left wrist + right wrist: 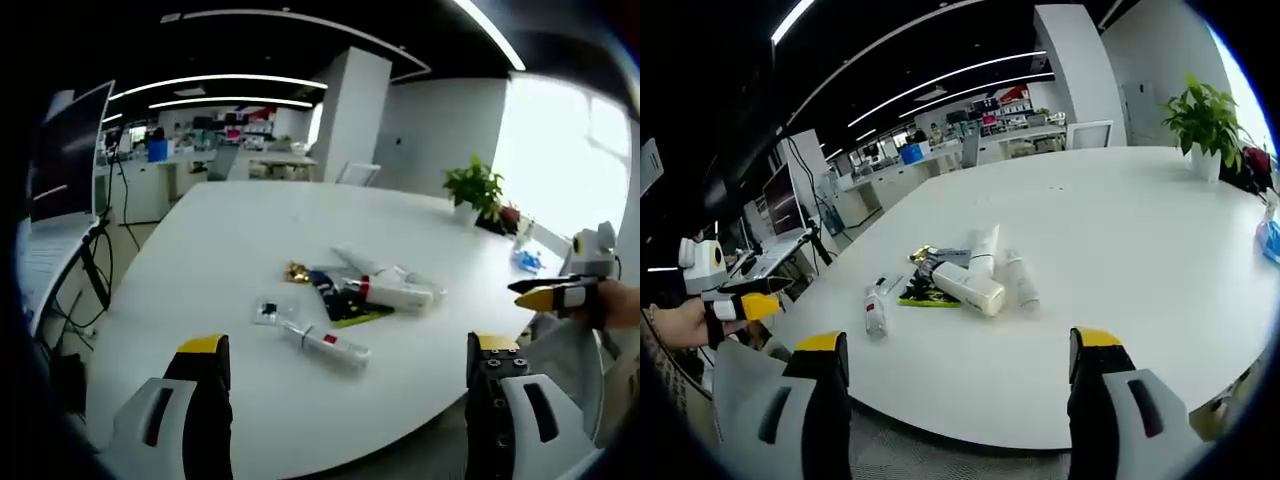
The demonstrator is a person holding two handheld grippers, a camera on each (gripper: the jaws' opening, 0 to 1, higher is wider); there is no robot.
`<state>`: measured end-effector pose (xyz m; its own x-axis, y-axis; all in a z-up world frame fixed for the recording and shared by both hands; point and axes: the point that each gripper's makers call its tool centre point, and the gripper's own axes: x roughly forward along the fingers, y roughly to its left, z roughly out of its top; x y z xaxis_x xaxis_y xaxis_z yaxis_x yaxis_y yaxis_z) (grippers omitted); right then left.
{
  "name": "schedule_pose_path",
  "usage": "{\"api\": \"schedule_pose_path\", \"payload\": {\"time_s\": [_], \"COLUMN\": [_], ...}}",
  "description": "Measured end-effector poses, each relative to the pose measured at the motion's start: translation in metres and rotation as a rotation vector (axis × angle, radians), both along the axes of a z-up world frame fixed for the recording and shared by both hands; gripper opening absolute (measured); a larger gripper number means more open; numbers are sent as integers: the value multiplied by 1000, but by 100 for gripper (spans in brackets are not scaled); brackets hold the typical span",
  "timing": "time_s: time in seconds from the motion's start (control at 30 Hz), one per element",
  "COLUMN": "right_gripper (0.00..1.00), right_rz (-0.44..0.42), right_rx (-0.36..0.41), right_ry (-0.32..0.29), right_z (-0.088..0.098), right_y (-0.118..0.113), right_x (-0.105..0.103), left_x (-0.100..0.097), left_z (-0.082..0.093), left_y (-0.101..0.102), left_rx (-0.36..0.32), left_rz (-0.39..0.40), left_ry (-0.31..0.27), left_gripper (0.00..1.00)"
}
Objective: Arrange the skincare products in the storage area until every visible bottle or jar stands upright without overlapping.
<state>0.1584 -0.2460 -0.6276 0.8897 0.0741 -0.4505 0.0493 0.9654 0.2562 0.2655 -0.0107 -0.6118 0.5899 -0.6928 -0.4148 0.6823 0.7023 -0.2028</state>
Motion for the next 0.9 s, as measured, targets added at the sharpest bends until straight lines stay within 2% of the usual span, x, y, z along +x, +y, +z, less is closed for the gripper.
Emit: {"api": "schedule_pose_path", "payload": {"time_s": [0.47, 0.9], "right_gripper": [100, 100], "right_rz": [-26, -19], "right_rx": [7, 12], "right_ry": [4, 25], "right_z": [-1, -4], "right_y": [-4, -4], "right_x": [-1, -1], "left_x": [-1, -1], "left_z": [-3, -4], "left_y": [-1, -1], "left_rx": [19, 29], "left_rz": [-12, -15], "left_ry": [4, 4], "left_gripper": [97, 97]}}
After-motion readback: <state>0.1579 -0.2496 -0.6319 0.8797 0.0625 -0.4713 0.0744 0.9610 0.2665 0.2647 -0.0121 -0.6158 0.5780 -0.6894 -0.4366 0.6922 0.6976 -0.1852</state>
